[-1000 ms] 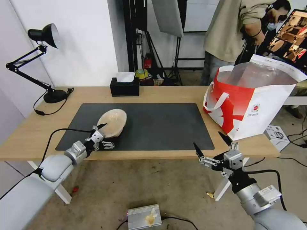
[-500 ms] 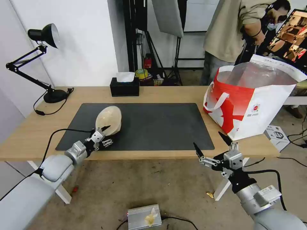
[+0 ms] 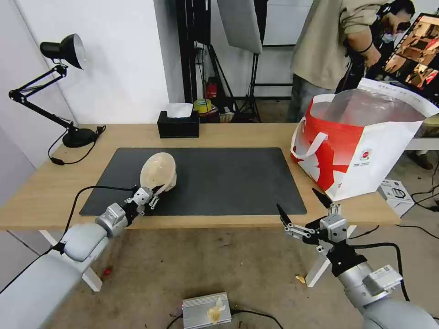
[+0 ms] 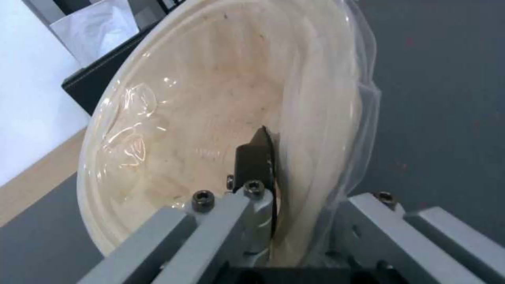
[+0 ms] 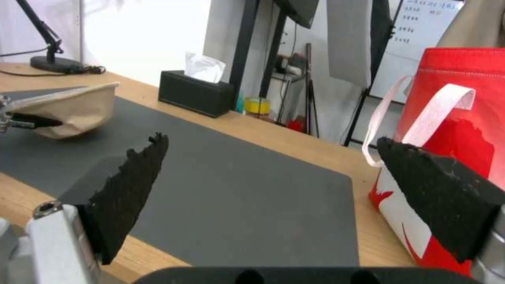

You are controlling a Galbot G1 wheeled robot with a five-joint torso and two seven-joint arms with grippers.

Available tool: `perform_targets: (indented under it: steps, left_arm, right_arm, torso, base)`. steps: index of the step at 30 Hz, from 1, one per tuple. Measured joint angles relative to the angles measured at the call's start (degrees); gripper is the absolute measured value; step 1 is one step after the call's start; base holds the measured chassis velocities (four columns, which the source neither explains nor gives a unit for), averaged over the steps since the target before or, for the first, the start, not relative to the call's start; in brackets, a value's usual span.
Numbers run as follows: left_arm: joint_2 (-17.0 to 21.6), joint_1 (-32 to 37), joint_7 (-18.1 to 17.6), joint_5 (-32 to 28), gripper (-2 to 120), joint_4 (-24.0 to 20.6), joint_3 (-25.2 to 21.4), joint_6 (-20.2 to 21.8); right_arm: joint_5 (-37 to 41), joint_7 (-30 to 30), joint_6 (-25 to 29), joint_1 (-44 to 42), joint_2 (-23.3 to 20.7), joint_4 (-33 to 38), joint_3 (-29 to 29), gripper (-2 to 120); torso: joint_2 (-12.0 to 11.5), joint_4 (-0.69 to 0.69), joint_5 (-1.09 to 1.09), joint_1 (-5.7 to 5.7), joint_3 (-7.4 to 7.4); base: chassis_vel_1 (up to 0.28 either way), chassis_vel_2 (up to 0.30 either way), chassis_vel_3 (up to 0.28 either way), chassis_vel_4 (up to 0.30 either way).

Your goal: Pick up the trash from the table and place it into the takeout bag.

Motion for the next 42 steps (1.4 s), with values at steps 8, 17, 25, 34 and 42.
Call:
perform_targets:
  steps: [8, 17, 25, 34, 42]
  left_arm:
    - [-0.3, 1.2, 0.6, 0.1, 2, -1.1, -1.8, -1.2]
    - [-1.0, 3.4, 2.0, -0.1, 2, -4.6, -5.4, -3.2]
    - [-0.9, 4.6, 2.2, -0.6, 2, -10.0, -8.1, -4.0]
    - [1.3, 3.4, 0.6, -2.9, 2, -15.4, -8.8, -3.9]
    - [6.6, -13.7, -5.2, -8.0, 2, -17.3, 5.3, -2.0]
  right_arm:
    - [0.0, 0.0, 0.0, 0.0, 0.0, 0.0, 0.0, 100]
    - [0.0, 0.0, 0.0, 0.0, 0.0, 0.0, 0.0, 100]
    - [0.0, 0.0, 0.0, 0.0, 0.0, 0.0, 0.0, 100]
    - [0.0, 0.0, 0.0, 0.0, 0.0, 0.0, 0.0, 100]
    - [0.0, 0.0, 0.0, 0.0, 0.0, 0.0, 0.0, 100]
  torso:
    - [0.0, 0.0, -0.02, 0.0, 0.0]
    - [0.0, 0.0, -0.01, 0.0, 0.0]
    - [0.0, 0.0, 0.0, 0.0, 0.0]
    - [0.0, 0.01, -0.01, 0.0, 0.0]
    - [0.0, 0.0, -0.01, 0.0, 0.0]
  base:
    - [0.0, 0.0, 0.0, 0.0]
    - [0.0, 0.0, 0.0, 0.0]
    - [0.0, 0.0, 0.0, 0.0]
    - [0.0, 0.0, 0.0, 0.0]
    - [0.0, 0.0, 0.0, 0.0]
